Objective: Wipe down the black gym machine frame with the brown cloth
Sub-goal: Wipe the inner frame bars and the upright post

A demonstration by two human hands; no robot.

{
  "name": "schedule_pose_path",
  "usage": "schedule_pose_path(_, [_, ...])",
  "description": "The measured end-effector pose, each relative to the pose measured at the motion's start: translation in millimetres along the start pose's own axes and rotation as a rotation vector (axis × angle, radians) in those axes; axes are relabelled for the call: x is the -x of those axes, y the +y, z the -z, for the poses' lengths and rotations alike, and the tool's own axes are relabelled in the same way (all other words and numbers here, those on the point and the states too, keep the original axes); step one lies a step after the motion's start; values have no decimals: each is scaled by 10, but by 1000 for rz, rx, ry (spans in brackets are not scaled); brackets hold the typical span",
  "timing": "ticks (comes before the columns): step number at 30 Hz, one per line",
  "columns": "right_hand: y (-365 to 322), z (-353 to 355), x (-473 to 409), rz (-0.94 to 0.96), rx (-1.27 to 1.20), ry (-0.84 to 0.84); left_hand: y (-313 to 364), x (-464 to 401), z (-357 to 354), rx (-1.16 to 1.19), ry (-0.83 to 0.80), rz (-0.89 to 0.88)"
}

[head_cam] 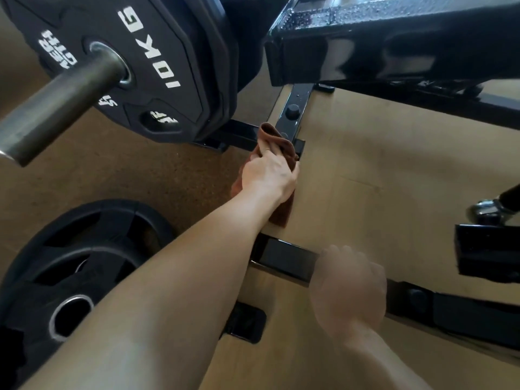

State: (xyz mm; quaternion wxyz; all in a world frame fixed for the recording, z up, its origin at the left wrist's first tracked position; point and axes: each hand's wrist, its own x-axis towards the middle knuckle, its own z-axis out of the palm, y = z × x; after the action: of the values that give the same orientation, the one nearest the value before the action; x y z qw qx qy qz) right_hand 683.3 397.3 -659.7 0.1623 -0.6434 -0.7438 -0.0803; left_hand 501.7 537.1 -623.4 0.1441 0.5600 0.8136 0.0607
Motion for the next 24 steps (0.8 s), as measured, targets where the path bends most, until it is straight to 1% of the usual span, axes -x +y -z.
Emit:
schedule_pose_path(2, [-12,16,-5,0,9,-4,6,25,6,-1,3,-6])
schedule_pose_path(5, [-26,33,-7,-35,24,-82,-64,196,42,-38,-21,-45])
schedule_pose_path(10, [-22,171,-50,-45,29,-366,-305,793,91,-36,-87,-34])
schedule_pose_path(13, [57,328,-135,53,-2,-592,-424,1133,156,-66,-111,-27])
schedule_pose_path(15, [163,481,-207,179,19,-683,-487,1303,267,-68,-135,-42])
schedule_pose_path(17, [331,674,-267,338,61,-656,-540,1436,411,-107,-183,-63])
schedule_pose_path(19, [514,912,-296,524,101,-575,-556,1562,559,-149,-246,-92])
schedule_pose_path(20, [618,1027,-301,606,117,-533,-525,1634,635,-133,-267,-98])
schedule_pose_path(22, [848,1239,-307,705,139,-422,-366,1752,781,-41,-246,-87])
schedule_pose_path(23, [953,1379,-303,730,155,-367,-232,1784,848,37,-207,-85])
schedule_pose_path(24, [1073,1523,-293,746,174,-350,-55,1816,919,161,-172,-83])
